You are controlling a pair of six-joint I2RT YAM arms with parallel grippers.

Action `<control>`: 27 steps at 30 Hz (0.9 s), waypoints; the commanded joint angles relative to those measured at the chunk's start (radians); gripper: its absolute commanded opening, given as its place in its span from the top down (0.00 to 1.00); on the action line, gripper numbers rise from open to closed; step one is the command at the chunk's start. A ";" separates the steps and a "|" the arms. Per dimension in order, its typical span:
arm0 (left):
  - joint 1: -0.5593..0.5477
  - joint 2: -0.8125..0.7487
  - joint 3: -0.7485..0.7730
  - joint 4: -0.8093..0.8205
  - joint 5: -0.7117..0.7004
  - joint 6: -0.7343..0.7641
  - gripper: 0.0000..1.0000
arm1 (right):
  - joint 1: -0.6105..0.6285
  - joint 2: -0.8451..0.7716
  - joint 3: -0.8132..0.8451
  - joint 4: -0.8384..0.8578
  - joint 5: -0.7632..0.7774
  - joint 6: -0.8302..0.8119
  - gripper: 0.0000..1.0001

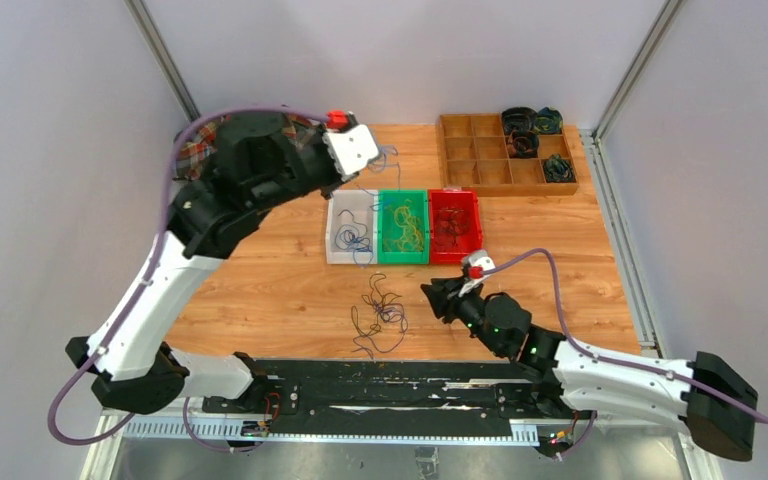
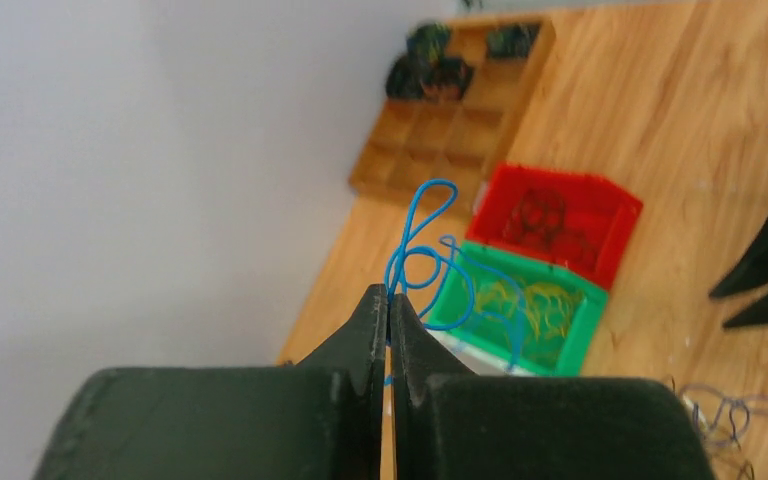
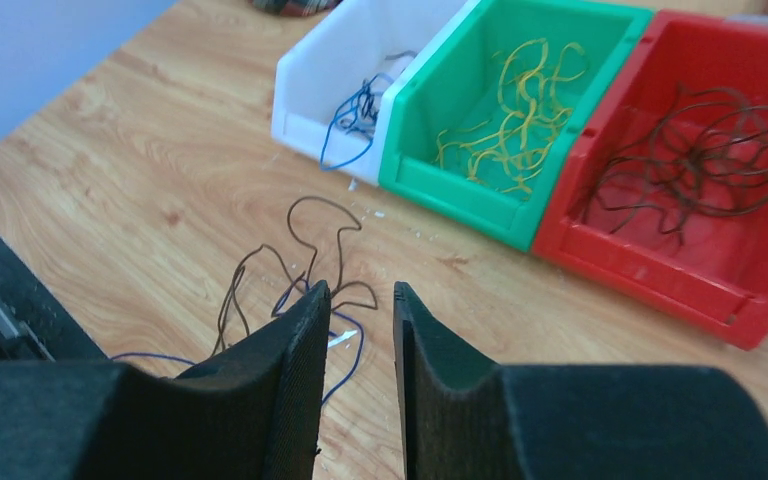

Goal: Untangle the cables

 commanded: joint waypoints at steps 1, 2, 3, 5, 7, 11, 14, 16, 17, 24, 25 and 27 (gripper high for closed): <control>-0.001 -0.010 -0.161 0.031 -0.078 0.050 0.99 | -0.016 -0.132 -0.023 -0.121 0.127 0.011 0.70; 0.001 -0.005 -0.193 0.037 -0.085 0.048 0.99 | -0.017 -0.160 -0.025 -0.139 0.137 0.007 0.69; 0.005 0.002 -0.219 0.043 -0.089 0.048 0.99 | -0.017 -0.185 -0.025 -0.157 0.147 0.004 0.69; 0.018 0.025 -0.269 0.060 -0.101 0.033 0.99 | -0.018 -0.229 -0.025 -0.189 0.160 -0.002 0.69; 0.042 0.055 -0.290 0.072 -0.100 0.015 0.99 | -0.018 -0.266 -0.022 -0.224 0.174 -0.005 0.69; 0.087 0.101 -0.339 0.123 -0.127 0.025 0.99 | -0.018 -0.325 -0.016 -0.281 0.183 -0.008 0.70; 0.125 0.122 -0.385 0.172 -0.137 0.057 0.99 | -0.018 -0.351 -0.013 -0.307 0.186 -0.010 0.70; 0.152 0.137 -0.406 0.196 -0.141 0.071 0.99 | -0.018 -0.357 -0.010 -0.324 0.191 -0.010 0.70; 0.162 0.145 -0.415 0.206 -0.139 0.072 0.99 | -0.018 -0.358 -0.008 -0.328 0.191 -0.010 0.70; 0.186 0.181 -0.493 0.290 -0.135 0.069 0.99 | -0.018 -0.348 0.002 -0.340 0.197 -0.019 0.71; 0.188 0.184 -0.505 0.299 -0.134 0.068 0.99 | -0.018 -0.346 0.005 -0.341 0.198 -0.020 0.71; 0.191 0.190 -0.536 0.314 -0.134 0.068 0.99 | -0.018 -0.342 0.006 -0.341 0.201 -0.022 0.72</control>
